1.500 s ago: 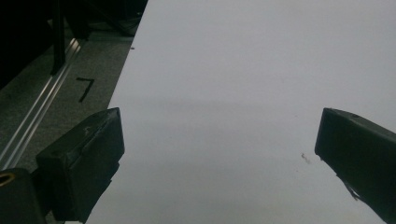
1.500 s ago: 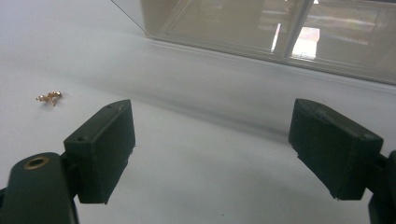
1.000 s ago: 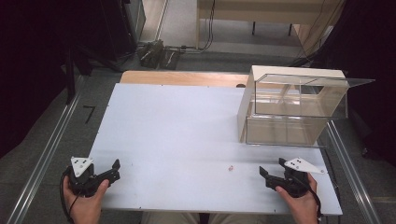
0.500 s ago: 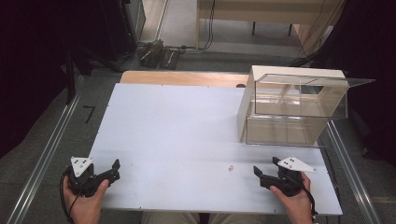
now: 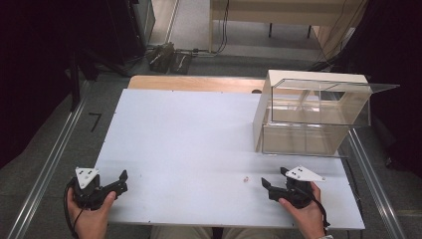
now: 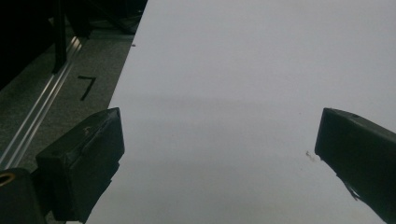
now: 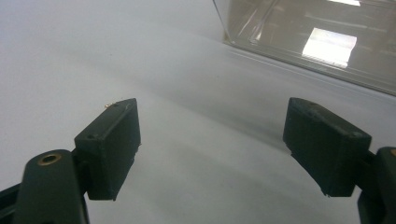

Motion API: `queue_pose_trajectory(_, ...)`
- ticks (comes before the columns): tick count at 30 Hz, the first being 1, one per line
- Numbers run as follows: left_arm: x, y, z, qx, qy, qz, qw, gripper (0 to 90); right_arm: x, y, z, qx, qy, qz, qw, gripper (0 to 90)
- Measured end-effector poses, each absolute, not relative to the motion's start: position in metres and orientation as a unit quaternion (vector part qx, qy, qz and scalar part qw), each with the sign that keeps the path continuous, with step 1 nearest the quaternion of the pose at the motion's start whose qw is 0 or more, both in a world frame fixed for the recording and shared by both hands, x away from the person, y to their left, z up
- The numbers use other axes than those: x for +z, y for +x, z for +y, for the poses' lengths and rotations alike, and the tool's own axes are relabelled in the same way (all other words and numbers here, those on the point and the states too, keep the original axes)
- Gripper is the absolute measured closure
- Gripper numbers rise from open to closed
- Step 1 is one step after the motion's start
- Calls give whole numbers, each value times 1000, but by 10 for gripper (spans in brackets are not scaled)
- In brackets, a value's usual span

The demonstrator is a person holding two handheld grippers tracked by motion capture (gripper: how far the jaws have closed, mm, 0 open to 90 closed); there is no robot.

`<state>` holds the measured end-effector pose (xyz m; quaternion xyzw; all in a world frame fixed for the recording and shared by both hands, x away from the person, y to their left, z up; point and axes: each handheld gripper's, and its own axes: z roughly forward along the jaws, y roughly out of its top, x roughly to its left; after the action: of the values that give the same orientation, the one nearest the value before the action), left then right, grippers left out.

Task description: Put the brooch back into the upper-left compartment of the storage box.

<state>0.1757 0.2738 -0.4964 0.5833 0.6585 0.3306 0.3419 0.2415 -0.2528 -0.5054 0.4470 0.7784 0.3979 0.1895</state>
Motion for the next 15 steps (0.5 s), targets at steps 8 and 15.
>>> queue_pose_trajectory(8,-496,176,274,331,584,658,342,21,-507,244,-241,402,430,788,181,225)
queue_pose_trajectory(15,-496,176,274,330,583,658,342,21,-507,245,-232,402,415,798,173,265)
